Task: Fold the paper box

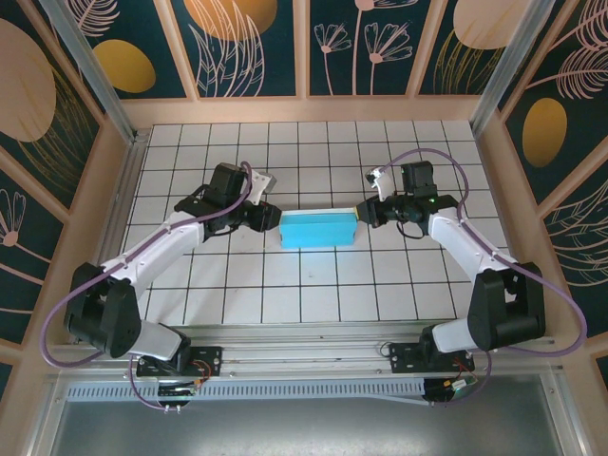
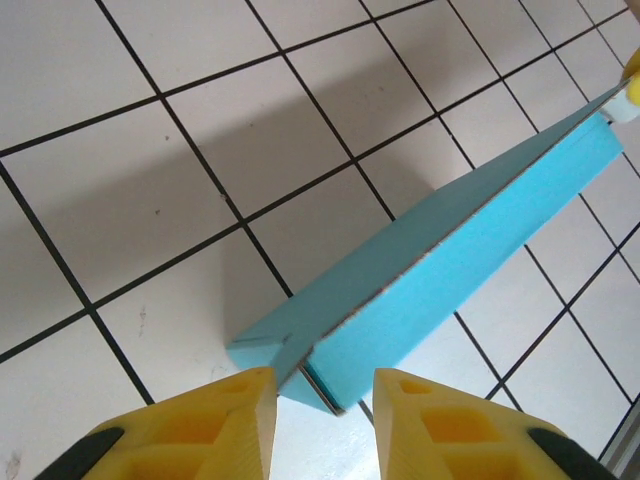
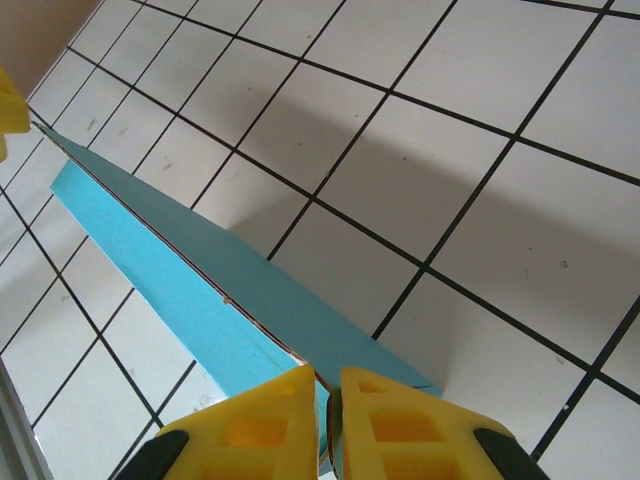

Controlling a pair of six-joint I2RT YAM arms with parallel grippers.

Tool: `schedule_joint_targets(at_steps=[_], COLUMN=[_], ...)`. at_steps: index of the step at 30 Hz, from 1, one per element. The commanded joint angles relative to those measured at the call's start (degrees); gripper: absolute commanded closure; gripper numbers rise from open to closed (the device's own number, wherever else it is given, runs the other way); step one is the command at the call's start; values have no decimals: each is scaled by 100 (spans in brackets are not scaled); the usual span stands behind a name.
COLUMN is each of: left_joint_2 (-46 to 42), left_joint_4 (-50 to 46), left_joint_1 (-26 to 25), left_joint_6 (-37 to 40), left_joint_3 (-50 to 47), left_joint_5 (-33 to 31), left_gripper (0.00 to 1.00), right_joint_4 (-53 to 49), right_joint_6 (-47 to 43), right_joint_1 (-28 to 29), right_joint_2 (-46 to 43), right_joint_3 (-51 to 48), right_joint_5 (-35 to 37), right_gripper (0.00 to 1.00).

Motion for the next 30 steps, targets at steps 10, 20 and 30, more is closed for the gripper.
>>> schedule_joint_targets(at_steps=[10,20,30], left_joint_2=[20,125,646], left_joint_4=[-144,-409,-597], left_joint_1=[-29,-20,39], left_joint_6=[-82,933,1198], left_joint_3=[143,498,826], left_joint_5=[-391,-804,-704], left_gripper=[54,41,44], right_joint_4=[-71,-122,-178], right_joint_6=[130,64,16], right_joint_1=[176,235,237], right_joint_2=[-75,-21,-49], right_joint_3=[-128,-120,-6], right_joint_5=[102,85,92], right_gripper=[88,87,87])
